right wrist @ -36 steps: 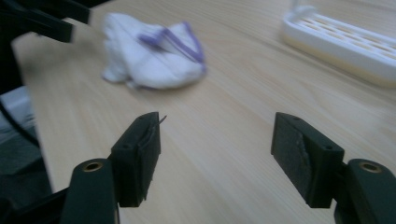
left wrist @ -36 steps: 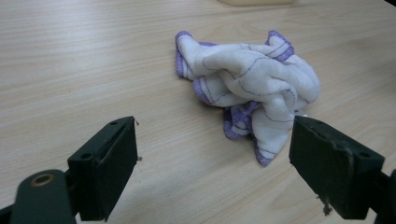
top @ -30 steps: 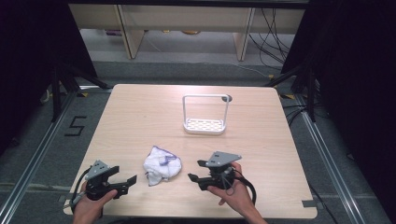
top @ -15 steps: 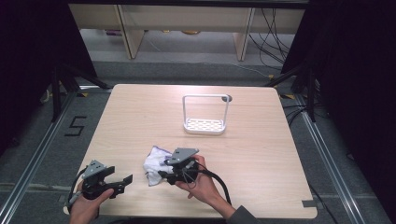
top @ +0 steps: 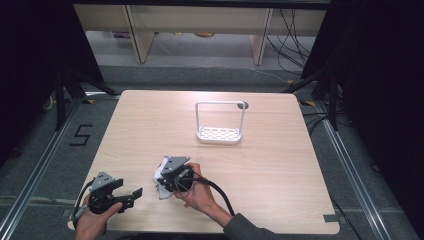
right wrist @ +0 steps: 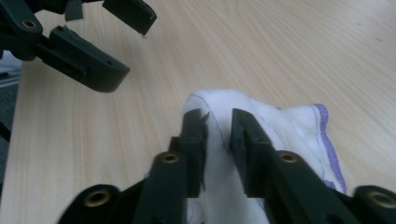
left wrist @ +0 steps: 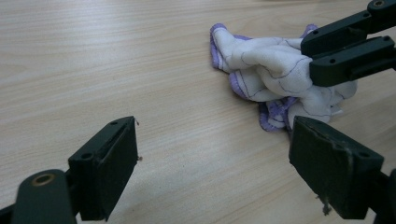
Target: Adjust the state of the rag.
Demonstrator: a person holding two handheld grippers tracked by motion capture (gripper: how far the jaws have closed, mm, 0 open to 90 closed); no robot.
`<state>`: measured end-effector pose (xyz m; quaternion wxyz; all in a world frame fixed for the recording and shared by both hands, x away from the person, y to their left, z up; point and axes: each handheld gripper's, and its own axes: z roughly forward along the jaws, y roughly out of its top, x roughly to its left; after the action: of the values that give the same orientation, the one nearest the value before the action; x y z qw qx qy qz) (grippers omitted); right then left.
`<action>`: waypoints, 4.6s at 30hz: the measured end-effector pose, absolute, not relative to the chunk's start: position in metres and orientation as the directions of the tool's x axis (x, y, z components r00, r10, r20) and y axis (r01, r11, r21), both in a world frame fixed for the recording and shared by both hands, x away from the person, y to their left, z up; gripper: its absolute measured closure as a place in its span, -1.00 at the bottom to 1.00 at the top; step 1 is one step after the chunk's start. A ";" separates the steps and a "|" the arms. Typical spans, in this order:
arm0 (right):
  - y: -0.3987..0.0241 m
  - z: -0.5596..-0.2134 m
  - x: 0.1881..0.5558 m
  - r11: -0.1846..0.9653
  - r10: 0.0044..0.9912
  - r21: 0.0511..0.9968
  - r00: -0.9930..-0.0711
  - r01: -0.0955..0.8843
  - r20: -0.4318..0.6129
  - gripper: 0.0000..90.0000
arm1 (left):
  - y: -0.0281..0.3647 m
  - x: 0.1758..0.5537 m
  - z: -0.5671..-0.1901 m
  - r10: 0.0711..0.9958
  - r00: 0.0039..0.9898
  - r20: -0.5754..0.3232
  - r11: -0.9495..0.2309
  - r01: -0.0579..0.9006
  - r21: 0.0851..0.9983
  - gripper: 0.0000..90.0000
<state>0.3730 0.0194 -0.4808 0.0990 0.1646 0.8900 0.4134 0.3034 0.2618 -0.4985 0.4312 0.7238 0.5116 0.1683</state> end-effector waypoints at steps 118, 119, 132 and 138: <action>-0.201 -0.432 0.375 0.403 0.619 0.794 -0.774 0.456 0.131 0.86 | 0.096 0.368 -0.499 0.594 0.799 -0.090 -0.383 0.380 0.842 -0.25; -0.202 -0.434 0.374 0.398 0.629 0.790 -0.766 0.466 0.134 0.87 | 0.092 0.368 -0.498 0.584 0.808 -0.081 -0.391 0.368 0.844 -0.22; -0.237 -0.461 0.392 0.392 0.657 0.748 -0.732 0.535 0.180 0.85 | 0.060 0.373 -0.502 0.505 0.862 0.046 -0.478 0.235 0.847 -0.18; -0.235 -0.459 0.391 0.390 0.666 0.747 -0.725 0.538 0.175 0.83 | 0.052 0.379 -0.504 0.477 0.866 0.147 -0.558 0.169 0.812 0.38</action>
<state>0.3914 -0.2352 -0.4591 0.0766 0.3626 0.8301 0.4167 0.3792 0.0520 -0.5035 0.4314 0.8643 0.1871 0.1785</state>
